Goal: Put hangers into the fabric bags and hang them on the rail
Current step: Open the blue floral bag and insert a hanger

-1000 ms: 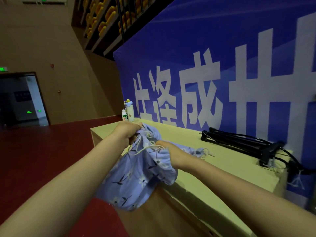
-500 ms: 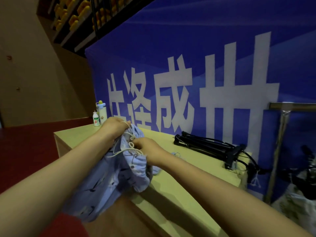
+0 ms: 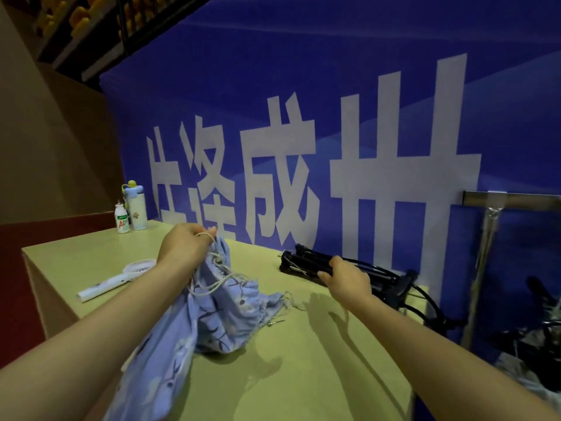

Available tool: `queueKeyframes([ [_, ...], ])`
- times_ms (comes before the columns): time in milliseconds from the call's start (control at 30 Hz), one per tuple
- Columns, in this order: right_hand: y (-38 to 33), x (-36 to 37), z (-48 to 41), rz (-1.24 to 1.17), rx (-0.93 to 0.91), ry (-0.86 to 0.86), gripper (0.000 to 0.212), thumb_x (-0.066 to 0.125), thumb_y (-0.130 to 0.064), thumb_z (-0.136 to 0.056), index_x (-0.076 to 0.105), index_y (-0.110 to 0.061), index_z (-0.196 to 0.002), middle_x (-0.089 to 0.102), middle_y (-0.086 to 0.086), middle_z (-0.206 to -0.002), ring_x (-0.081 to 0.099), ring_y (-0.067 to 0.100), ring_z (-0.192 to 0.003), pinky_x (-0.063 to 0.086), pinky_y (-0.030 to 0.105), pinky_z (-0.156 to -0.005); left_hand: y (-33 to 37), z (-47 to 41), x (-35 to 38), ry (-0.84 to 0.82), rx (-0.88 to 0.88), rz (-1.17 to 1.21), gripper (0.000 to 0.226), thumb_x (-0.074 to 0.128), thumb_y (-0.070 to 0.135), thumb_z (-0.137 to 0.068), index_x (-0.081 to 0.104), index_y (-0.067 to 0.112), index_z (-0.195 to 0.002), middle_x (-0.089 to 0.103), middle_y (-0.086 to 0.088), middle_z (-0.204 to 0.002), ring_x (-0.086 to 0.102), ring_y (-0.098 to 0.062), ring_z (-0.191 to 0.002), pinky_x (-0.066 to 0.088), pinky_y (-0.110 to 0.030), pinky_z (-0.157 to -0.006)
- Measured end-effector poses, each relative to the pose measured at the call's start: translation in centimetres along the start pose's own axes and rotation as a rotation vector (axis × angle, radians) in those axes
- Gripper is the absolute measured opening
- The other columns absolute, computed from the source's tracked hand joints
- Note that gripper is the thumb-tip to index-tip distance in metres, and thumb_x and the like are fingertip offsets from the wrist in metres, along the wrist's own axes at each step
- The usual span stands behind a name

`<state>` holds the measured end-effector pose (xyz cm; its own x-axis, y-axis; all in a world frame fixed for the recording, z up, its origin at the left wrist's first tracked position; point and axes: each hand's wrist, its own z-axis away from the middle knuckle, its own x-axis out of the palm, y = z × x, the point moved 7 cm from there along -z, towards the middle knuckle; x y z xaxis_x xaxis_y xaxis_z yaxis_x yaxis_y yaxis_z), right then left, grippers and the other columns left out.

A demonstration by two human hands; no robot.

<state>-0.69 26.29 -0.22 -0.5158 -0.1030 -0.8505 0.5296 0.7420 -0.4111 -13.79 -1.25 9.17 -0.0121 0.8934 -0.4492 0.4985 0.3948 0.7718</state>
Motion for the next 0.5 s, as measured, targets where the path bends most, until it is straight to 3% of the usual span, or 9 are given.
queueKeyframes([
  [133,3.4,2.6,-2.1,0.147,0.025,-0.032,0.038,0.049,-0.045,-0.093,0.049,-0.017,-0.119,0.061,0.005,-0.118,0.056,0.027,-0.110,0.040,0.039,-0.090,-2.1,-1.5,1.2,0.013,-0.040,0.043,0.041,0.058,0.030,-0.091,0.057,0.003,-0.060,0.057,-0.026,-0.071,0.052,-0.030,-0.071,0.042,-0.036,-0.071],
  [300,5.3,4.2,-4.3,0.211,0.054,-0.033,0.044,0.050,-0.045,-0.093,0.047,-0.016,-0.127,0.057,0.006,-0.127,0.051,0.027,-0.119,0.037,0.040,-0.099,-3.7,-2.5,2.1,0.009,-0.098,0.117,0.038,0.057,0.029,-0.091,0.048,0.008,-0.061,0.042,-0.018,-0.066,0.041,-0.024,-0.064,0.032,-0.033,-0.065],
  [500,6.6,4.3,-5.0,0.317,0.104,0.004,0.037,0.048,-0.048,-0.093,0.058,-0.016,-0.109,0.065,0.003,-0.105,0.060,0.023,-0.100,0.039,0.035,-0.086,-4.5,-2.8,2.3,-0.012,-0.120,0.137,0.041,0.057,0.030,-0.091,0.043,0.011,-0.057,0.039,-0.016,-0.064,0.038,-0.024,-0.062,0.032,-0.033,-0.064],
])
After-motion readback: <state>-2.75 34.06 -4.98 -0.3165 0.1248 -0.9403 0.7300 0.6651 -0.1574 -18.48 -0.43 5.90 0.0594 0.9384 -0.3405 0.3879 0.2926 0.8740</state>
